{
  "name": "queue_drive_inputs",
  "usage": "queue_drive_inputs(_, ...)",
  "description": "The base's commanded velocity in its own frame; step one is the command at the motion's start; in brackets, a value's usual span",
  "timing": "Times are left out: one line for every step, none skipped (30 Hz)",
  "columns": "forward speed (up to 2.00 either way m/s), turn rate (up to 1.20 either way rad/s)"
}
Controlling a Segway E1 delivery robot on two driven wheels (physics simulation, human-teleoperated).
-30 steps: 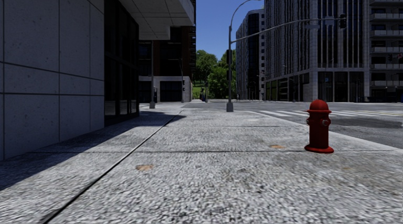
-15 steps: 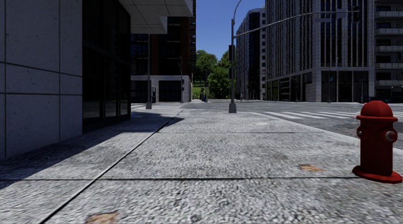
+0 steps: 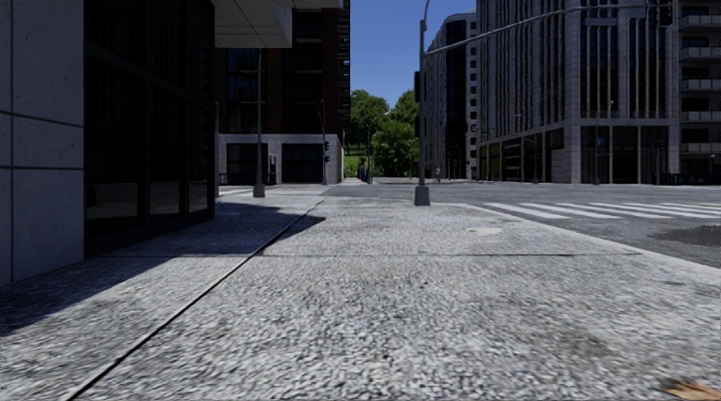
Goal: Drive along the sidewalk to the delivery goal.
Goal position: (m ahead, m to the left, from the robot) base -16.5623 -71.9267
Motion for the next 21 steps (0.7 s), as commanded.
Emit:
queue_drive_inputs(2.0,0.0)
queue_drive_inputs(2.0,0.0)
queue_drive_inputs(2.0,0.0)
queue_drive_inputs(2.0,0.0)
queue_drive_inputs(2.0,0.0)
queue_drive_inputs(2.0,0.0)
queue_drive_inputs(2.0,0.0)
queue_drive_inputs(2.0,0.0)
queue_drive_inputs(2.0,0.0)
queue_drive_inputs(2.0,0.0)
queue_drive_inputs(2.0,0.0)
queue_drive_inputs(2.0,0.0)
queue_drive_inputs(2.0,0.0)
queue_drive_inputs(2.0,0.0)
queue_drive_inputs(2.0,0.0)
queue_drive_inputs(2.0,0.0)
queue_drive_inputs(2.0,0.0)
queue_drive_inputs(2.0,0.0)
queue_drive_inputs(2.0,0.0)
queue_drive_inputs(2.0,0.0)
queue_drive_inputs(2.0,0.0)
